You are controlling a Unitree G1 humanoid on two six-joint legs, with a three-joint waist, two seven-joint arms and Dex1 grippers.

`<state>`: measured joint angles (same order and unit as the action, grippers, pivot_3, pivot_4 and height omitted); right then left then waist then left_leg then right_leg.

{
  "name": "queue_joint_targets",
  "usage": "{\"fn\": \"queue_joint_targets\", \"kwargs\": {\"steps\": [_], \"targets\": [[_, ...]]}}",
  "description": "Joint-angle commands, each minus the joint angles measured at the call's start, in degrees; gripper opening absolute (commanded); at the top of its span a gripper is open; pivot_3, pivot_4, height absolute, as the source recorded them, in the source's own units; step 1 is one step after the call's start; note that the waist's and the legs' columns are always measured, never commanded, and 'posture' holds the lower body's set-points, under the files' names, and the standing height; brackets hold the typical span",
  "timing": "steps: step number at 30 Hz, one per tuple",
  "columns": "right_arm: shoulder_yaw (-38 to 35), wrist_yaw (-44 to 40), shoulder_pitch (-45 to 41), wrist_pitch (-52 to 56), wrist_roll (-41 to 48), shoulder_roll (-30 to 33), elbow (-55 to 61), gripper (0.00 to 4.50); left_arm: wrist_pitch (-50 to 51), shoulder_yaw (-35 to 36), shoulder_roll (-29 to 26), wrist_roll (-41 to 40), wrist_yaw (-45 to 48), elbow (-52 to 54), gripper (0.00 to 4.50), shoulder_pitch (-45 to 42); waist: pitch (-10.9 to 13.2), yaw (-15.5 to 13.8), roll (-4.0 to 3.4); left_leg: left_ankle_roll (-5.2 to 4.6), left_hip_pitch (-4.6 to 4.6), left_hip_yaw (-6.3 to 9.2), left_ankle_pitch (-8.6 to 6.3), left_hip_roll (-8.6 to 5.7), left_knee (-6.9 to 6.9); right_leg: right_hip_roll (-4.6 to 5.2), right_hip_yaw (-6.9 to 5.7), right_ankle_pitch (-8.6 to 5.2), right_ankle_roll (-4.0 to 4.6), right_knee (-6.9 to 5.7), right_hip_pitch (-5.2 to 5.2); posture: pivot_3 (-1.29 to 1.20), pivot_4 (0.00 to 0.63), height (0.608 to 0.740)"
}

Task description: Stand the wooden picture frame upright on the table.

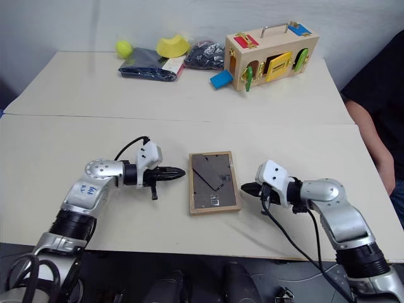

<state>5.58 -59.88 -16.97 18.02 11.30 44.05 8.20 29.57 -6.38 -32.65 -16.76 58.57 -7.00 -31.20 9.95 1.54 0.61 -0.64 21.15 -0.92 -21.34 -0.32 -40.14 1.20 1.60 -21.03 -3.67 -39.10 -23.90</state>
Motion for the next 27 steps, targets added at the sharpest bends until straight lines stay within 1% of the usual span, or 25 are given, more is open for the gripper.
{"fn": "queue_joint_targets", "kwargs": {"steps": [1,3,6,7,8,12,16,19,21,27], "targets": [[2.34,-2.5,-1.46,-6.42,-3.1,1.57,-1.52,0.0,27.19,2.19,-2.41,-11.76,1.01,7.68,0.87,-0.1,0.0,0.02,0.0,0.0,0.0,0.0,0.0,0.0,-0.01,0.0,0.0,0.0,0.0,-0.04,0.01,0.0,0.15,0.74],[3.02,-3.14,-2.74,-8.05,-4.21,1.74,-2.66,0.0,38.66,3.44,-2.86,-15.88,-0.3,8.76,1.44,-0.83,0.0,0.04,0.0,-0.01,0.01,0.01,0.0,-0.01,-0.02,0.0,0.01,0.0,0.0,-0.17,0.01,0.0,0.15,0.74],[4.09,-3.97,-4.71,-9.32,-5.54,1.77,-3.74,0.0,51.95,5.45,-1.58,-19.36,-3.65,7.81,2.33,-2.48,0.0,0.06,0.0,-0.01,0.0,0.01,0.0,-0.02,-0.07,0.0,0.01,0.0,0.0,-0.32,0.01,0.0,0.15,0.74],[4.52,-4.17,-5.26,-9.51,-6.08,1.75,-3.96,0.0,54.26,5.58,-0.27,-19.18,-5.43,6.89,2.66,-3.21,0.0,0.03,0.0,-0.01,0.0,0.03,0.0,-0.02,-0.1,0.0,-0.01,0.0,0.0,-0.34,0.01,0.0,0.15,0.74],[4.84,-4.28,-5.6,-9.62,-6.48,1.71,-4.05,0.0,55.91,5.79,0.67,-19.12,-6.86,6.34,2.89,-3.68,0.0,0.02,0.0,0.0,0.0,0.05,0.0,-0.02,-0.13,0.0,-0.01,0.0,0.0,-0.35,0.01,0.0,0.15,0.74],[6.09,-4.27,-6.12,-10.47,-8.32,1.47,-4.61,0.0,58.62,6.39,4.89,-18.35,-11.45,4.19,4.04,-4.5,-0.01,-0.24,0.0,0.0,0.0,0.09,0.0,-0.04,-0.21,0.02,-0.03,0.0,0.0,-0.35,0.05,0.0,0.15,0.74],[7.59,-4.17,-5.79,-11.06,-9.92,0.62,-4.92,0.0,58.76,5.96,10.69,-18.32,-14.61,1.96,4.04,-4.52,-0.05,-0.72,-0.02,0.0,-0.09,0.16,0.0,-0.07,-0.47,0.08,-0.13,0.0,0.0,-0.31,0.21,0.0,0.15,0.74],[8.38,-4.31,-5.75,-11.14,-10.46,-0.02,-4.78,0.0,59.74,7.57,15.49,-18.23,-17.63,-0.21,4.04,-5.56,-0.07,-1.39,-0.02,0.01,-0.14,0.26,-0.01,-0.08,-0.78,0.09,-0.22,0.0,0.0,-0.37,0.36,0.0,0.15,0.74],[8.45,-4.41,-5.79,-11.1,-10.66,-0.28,-4.81,0.0,59.35,7.8,16.64,-17.84,-19.11,-0.74,4.04,-5.89,-0.11,-1.49,0.0,0.02,-0.2,0.34,-0.01,-0.09,-0.84,0.11,-0.28,0.0,-0.01,-0.4,0.47,0.0,0.15,0.74],[9.45,-4.25,-6.18,-11.01,-11.59,-1.78,-4.91,0.0,59.15,12.41,22.59,-17.74,-23.82,-4.15,4.04,-7.4,-0.18,-1.48,0.03,0.04,-0.45,0.4,-0.02,-0.13,-0.85,0.14,-0.34,0.01,-0.01,-0.41,0.73,0.0,0.15,0.74]]}}
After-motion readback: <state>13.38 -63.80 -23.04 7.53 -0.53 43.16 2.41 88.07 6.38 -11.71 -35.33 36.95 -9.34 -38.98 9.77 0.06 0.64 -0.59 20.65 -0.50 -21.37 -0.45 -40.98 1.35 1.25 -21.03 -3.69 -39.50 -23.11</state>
